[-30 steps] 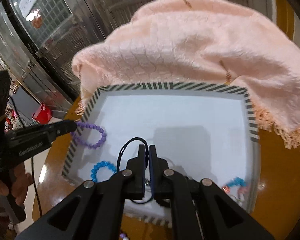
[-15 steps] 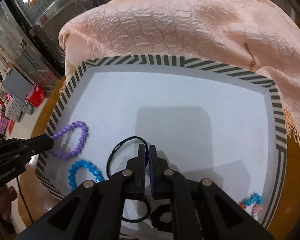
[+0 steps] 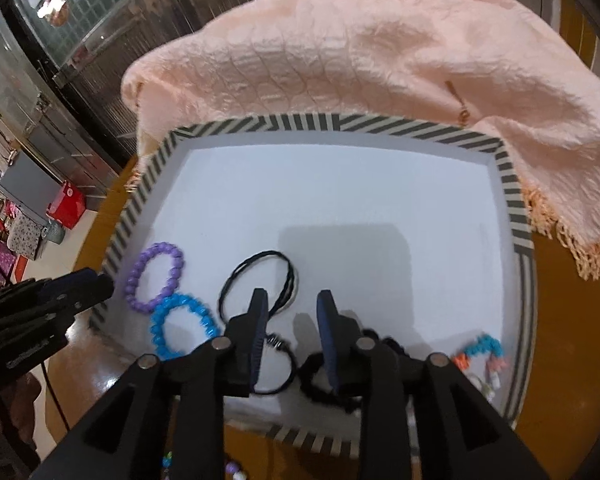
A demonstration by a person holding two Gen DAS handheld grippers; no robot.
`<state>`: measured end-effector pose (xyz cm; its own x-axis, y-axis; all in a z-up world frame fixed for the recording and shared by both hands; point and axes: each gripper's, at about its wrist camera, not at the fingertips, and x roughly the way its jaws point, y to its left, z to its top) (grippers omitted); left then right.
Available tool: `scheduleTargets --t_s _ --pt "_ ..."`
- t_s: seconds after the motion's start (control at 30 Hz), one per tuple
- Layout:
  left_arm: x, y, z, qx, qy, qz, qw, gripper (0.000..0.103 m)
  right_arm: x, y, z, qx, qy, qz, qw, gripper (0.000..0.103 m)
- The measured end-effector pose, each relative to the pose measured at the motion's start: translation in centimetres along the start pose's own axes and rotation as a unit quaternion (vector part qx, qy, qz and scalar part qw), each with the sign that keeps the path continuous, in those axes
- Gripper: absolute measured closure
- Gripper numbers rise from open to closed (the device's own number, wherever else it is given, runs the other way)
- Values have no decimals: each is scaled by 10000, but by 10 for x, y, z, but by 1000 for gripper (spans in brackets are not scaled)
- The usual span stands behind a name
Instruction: Organize jewelry
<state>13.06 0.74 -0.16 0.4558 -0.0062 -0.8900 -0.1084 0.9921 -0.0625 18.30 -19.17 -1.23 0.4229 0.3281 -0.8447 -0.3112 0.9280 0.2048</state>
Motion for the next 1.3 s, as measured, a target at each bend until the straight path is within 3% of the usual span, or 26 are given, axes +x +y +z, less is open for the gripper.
scheduleTargets --t_s 0.17,0.47,1.3 --pt "-22 1 -6 -81 -211 -13 9997 77 -36 9 -9 39 -319 70 9995 62" --pt "-61 -7 -29 101 -592 64 9982 77 -82 27 -37 -2 -701 56 9975 54" --pt "-107 -8 -97 421 -974 78 9943 77 -123 44 -117 242 -834 -169 9961 52"
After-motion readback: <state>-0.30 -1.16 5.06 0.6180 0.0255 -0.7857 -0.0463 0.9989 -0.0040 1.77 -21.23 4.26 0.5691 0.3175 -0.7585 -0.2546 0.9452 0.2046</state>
